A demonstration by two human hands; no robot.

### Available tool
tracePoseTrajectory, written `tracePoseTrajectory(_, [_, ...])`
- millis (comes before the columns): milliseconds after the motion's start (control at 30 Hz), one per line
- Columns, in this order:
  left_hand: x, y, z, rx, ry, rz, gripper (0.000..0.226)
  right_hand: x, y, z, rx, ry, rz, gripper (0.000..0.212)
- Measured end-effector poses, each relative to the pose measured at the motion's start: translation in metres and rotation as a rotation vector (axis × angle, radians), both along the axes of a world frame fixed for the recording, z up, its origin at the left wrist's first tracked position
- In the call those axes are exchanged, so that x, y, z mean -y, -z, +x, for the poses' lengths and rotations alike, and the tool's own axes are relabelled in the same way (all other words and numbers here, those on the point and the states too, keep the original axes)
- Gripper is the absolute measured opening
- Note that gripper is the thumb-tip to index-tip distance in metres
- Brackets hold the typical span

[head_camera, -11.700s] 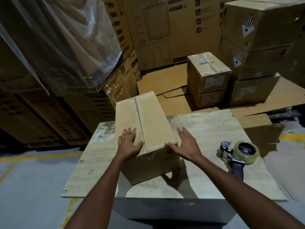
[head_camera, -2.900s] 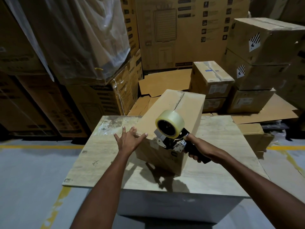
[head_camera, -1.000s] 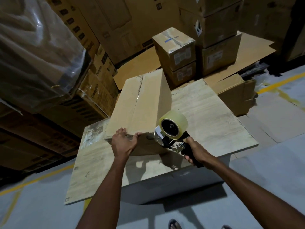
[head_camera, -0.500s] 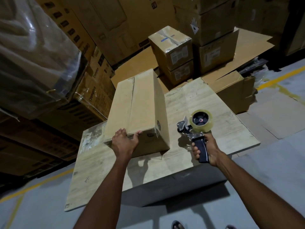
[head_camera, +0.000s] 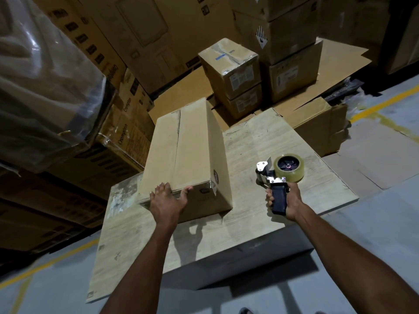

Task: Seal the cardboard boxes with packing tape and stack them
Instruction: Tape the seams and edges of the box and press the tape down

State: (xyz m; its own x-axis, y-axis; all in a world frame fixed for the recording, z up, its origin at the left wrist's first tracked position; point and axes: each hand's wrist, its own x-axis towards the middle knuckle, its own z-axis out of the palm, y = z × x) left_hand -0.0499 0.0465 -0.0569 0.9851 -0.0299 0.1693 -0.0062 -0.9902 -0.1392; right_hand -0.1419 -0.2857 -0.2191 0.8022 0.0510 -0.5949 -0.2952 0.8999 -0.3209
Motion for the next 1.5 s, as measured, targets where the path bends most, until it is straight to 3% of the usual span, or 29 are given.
tracePoseTrajectory(167, [0.005, -0.002, -0.004, -0.009, 0.004, -0.032, 0.092, -0.009, 0.009, 0.004, -0.156, 0.120, -0.151, 0.056])
tracePoseTrajectory(267, [0.000, 0.000, -0.001, 0.005, 0.038, -0.042, 0.093, -0.025, 0.000, -0.005, -0.549, 0.101, -0.737, 0.061])
tracePoseTrajectory(300, [-0.002, 0.001, -0.001, 0.007, 0.052, -0.053, 0.093, -0.033, -0.003, -0.007, -0.667, 0.185, -0.951, 0.054])
tracePoseTrajectory(333, [-0.003, 0.002, 0.000, 0.008, 0.070, -0.065, 0.092, -0.044, -0.012, -0.010, -0.657, 0.332, -1.101, 0.049])
tracePoseTrajectory(400, [-0.005, 0.005, 0.002, 0.003, 0.142, -0.099, 0.086, -0.069, -0.025, -0.012, -0.362, 0.554, -1.386, 0.046])
tracePoseTrajectory(500, [-0.008, 0.008, 0.009, -0.049, 0.335, -0.212, 0.067, -0.104, -0.018, 0.003, 0.214, 0.381, -1.633, 0.044])
tracePoseTrajectory(600, [-0.005, 0.013, 0.015, -0.105, 0.549, -0.336, 0.052, -0.125, -0.029, 0.022, 0.576, 0.170, -1.719, 0.048])
tracePoseTrajectory(700, [-0.008, 0.016, 0.023, -0.126, 0.610, -0.415, 0.049, -0.135, -0.042, 0.044, 0.758, 0.137, -1.732, 0.052])
tracePoseTrajectory(1000, [-0.013, 0.034, 0.029, 0.002, 0.712, -0.455, 0.049, -0.161, -0.033, 0.074, 0.837, 0.284, -1.627, 0.057])
tracePoseTrajectory(1167, [-0.015, 0.040, 0.031, 0.021, 0.740, -0.450, 0.049, -0.175, -0.027, 0.077, 0.844, 0.310, -1.614, 0.089])
tracePoseTrajectory(1500, [-0.020, 0.041, 0.036, 0.030, 0.810, -0.393, 0.053, -0.153, -0.026, 0.067, 0.870, 0.094, -1.775, 0.069])
